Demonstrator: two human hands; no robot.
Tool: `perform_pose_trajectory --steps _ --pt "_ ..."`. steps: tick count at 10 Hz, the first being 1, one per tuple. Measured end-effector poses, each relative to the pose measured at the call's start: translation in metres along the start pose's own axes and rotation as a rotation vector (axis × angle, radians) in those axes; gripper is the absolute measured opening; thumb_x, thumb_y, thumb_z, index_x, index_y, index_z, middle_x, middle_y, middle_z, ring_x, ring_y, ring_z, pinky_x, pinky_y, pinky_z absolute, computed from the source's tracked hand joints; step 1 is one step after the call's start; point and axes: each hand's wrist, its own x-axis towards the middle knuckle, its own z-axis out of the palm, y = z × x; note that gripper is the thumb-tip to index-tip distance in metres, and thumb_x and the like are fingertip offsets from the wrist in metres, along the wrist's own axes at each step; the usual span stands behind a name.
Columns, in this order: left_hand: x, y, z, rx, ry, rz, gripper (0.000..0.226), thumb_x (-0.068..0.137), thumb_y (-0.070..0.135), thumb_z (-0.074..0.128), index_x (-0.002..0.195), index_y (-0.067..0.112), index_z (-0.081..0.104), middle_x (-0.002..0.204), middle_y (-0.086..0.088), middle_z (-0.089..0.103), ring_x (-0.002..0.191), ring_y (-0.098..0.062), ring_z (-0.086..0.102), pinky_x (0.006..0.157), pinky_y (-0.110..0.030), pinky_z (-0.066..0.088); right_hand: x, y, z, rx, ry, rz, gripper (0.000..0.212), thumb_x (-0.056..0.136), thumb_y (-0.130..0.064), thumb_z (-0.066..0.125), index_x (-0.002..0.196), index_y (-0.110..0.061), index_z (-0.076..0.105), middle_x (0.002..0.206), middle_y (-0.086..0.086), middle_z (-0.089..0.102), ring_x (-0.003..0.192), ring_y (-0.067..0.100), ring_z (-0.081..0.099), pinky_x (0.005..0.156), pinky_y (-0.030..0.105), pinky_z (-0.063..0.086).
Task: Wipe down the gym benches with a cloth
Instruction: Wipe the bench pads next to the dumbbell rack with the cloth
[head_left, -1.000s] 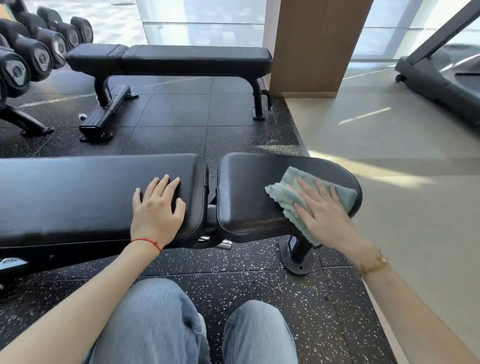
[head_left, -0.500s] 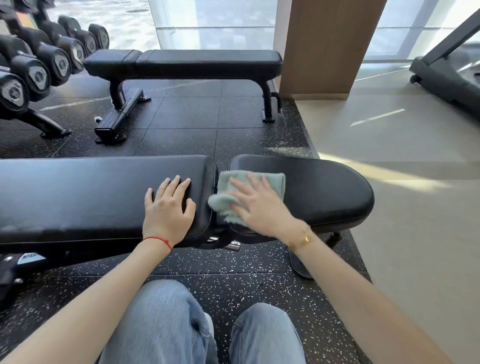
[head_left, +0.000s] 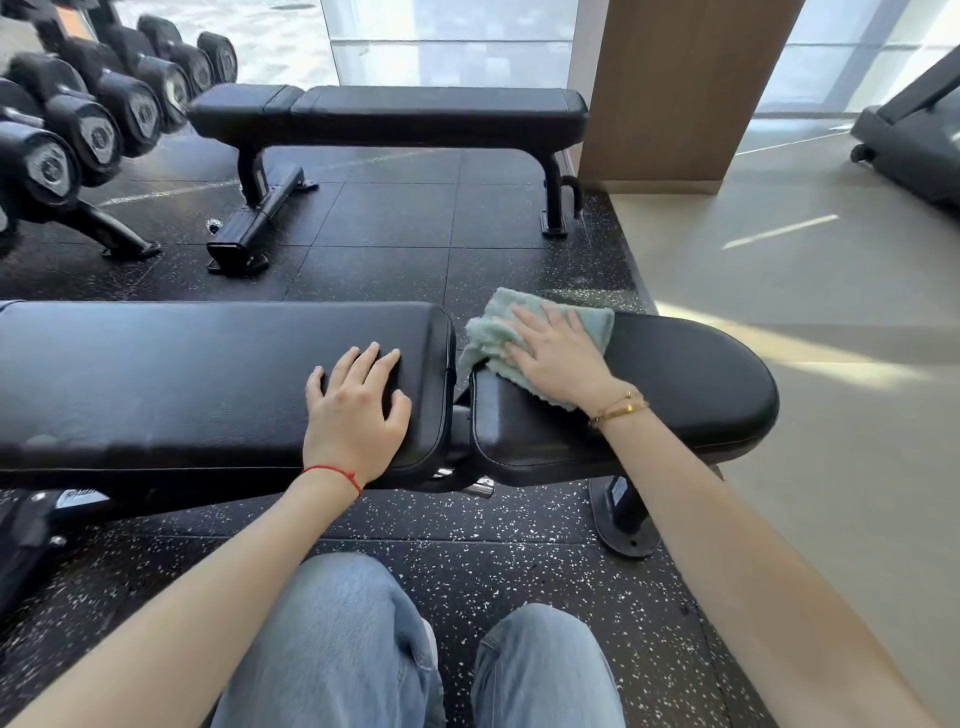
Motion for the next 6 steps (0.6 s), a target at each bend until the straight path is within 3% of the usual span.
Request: perform_pose_trajectory --steps 1,2,3,4,5,6 --pt "0.000 -0.002 0.001 0.001 0.006 0.007 0.048 0.095 0.031 0.048 0.142 0.025 0.047 0.152 -0.001 0.041 0.145 -0.018 0.029 0.118 -0.052 0.016 -0.049 -0.015 0.010 0.005 0.025 -0.175 0.052 0.102 -0.049 0.021 0.152 -0.034 0.022 0.163 -0.010 0.011 0.151 0.022 -0.001 0.122 0.047 -0.002" --pt "-0.001 -0.002 0.001 -0.004 0.007 0.014 0.048 0.095 0.030 0.047 0.143 0.025 0.046 0.153 -0.001 0.040 0.145 -0.019 0.029 0.118 -0.052 0.016 -0.105 -0.003 0.015 0.081 0.088 -0.228 0.051 0.101 -0.056 0.015 0.150 -0.044 0.019 0.160 -0.017 0.014 0.150 0.012 0.001 0.123 0.039 -0.003" --pt "-0.001 -0.001 0.001 0.006 0.003 0.013 0.050 0.094 0.033 0.042 0.143 0.024 0.046 0.153 -0.002 0.040 0.145 -0.019 0.028 0.118 -0.053 0.016 -0.112 0.039 0.008 0.102 0.116 -0.099 0.051 0.101 -0.053 0.019 0.151 -0.040 0.019 0.159 -0.017 0.017 0.150 0.013 0.007 0.122 0.034 -0.001" --pt "-0.001 0.002 0.000 0.007 0.002 0.005 0.051 0.093 0.035 0.039 0.142 0.024 0.046 0.153 -0.002 0.040 0.145 -0.020 0.029 0.118 -0.053 0.016 -0.062 0.065 -0.005 0.056 0.054 0.089 0.051 0.104 -0.042 0.026 0.153 -0.032 0.020 0.163 -0.010 0.012 0.151 0.021 0.005 0.122 0.040 0.000" --pt "-0.001 0.001 0.001 0.009 0.010 0.009 0.048 0.095 0.030 0.046 0.142 0.024 0.047 0.153 -0.002 0.041 0.145 -0.020 0.030 0.118 -0.053 0.016 -0.014 0.039 -0.010 0.004 0.007 0.125 0.054 0.104 -0.044 0.022 0.155 -0.030 0.015 0.164 -0.007 0.010 0.151 0.024 0.001 0.121 0.047 0.000" --pt "-0.001 0.001 0.001 -0.003 0.012 0.008 0.048 0.095 0.029 0.048 0.142 0.023 0.048 0.152 -0.002 0.042 0.144 -0.021 0.031 0.118 -0.053 0.017 -0.021 -0.004 0.000 -0.031 -0.008 -0.059 0.054 0.103 -0.047 0.024 0.154 -0.030 0.019 0.163 -0.006 0.012 0.151 0.026 0.001 0.121 0.050 -0.001"
